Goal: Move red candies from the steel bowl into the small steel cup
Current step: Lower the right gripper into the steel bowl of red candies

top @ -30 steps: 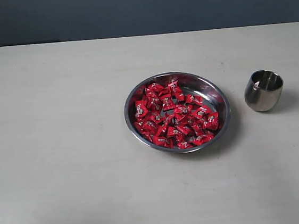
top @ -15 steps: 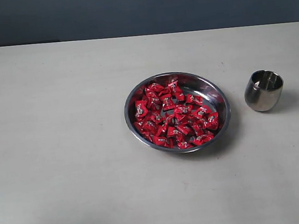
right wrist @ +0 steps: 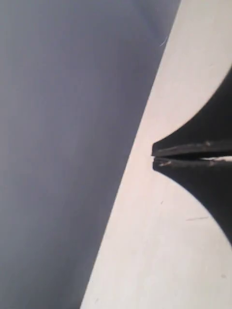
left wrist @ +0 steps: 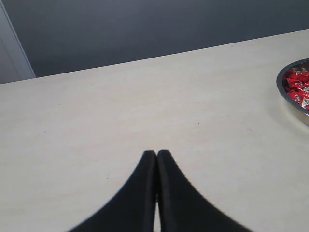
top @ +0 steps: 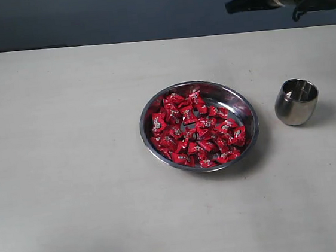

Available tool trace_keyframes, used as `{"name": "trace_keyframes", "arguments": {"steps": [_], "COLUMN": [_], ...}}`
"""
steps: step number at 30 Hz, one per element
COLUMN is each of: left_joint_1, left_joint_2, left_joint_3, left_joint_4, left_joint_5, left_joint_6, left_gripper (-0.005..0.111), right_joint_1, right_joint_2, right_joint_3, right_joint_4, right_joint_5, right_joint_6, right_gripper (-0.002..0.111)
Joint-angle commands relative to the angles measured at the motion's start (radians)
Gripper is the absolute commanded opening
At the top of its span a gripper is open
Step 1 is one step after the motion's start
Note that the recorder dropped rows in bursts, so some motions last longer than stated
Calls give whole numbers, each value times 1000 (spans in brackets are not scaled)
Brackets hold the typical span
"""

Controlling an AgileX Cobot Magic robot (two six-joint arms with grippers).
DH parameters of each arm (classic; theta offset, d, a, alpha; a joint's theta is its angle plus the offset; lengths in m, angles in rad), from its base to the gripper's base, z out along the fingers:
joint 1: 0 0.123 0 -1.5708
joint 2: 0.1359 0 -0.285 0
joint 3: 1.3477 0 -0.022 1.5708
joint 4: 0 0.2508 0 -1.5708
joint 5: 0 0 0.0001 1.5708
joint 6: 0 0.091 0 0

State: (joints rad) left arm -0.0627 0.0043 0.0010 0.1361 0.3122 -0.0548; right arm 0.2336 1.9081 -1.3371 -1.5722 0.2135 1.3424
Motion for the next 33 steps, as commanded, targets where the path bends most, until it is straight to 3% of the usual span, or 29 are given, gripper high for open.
{"name": "trace_keyframes", "arguments": {"steps": [1, 4, 8, 13, 17, 19, 23, 25, 31, 33], "left_joint_1": [-10, -10, -10, -10, -10, -10, -10, -10, -10, -10], "left_joint_2": [-4, -4, -4, -4, -4, -4, -4, -4, -4, -4], "left_joint_3": [-1, -1, -1, -1, -1, -1, -1, -1, -1, -1], "left_joint_4": [0, 0, 0, 0, 0, 0, 0, 0, 0, 0], "left_joint_5": [-4, -4, -4, -4, -4, -4, -4, -4, -4, -4], "left_joint_6": [-6, -6, -6, -6, -6, -6, -6, -6, -6, -6], "left_gripper": [0, 0, 0, 0, 0, 0, 0, 0, 0, 0], "right_joint_1": [-1, 16, 47, 59, 59, 59, 61, 68, 123, 127], "right_joint_2": [27, 27, 27, 28, 34, 44, 87, 128, 294, 310], "right_joint_3": [3, -8, -111, -299, -436, -470, -479, -479, -479, -479], "right_joint_4": [377, 843, 1415, 1852, 1881, 1879, 1891, 1888, 1819, 1756], "right_joint_5": [125, 193, 481, 833, 920, 945, 1008, 1008, 1003, 911], "right_joint_6": [-341, -785, -1376, -1777, -1827, -1817, -1816, -1813, -1778, -1676], "right_gripper": [-1, -1, -1, -1, -1, 5, 34, 43, 43, 41]}}
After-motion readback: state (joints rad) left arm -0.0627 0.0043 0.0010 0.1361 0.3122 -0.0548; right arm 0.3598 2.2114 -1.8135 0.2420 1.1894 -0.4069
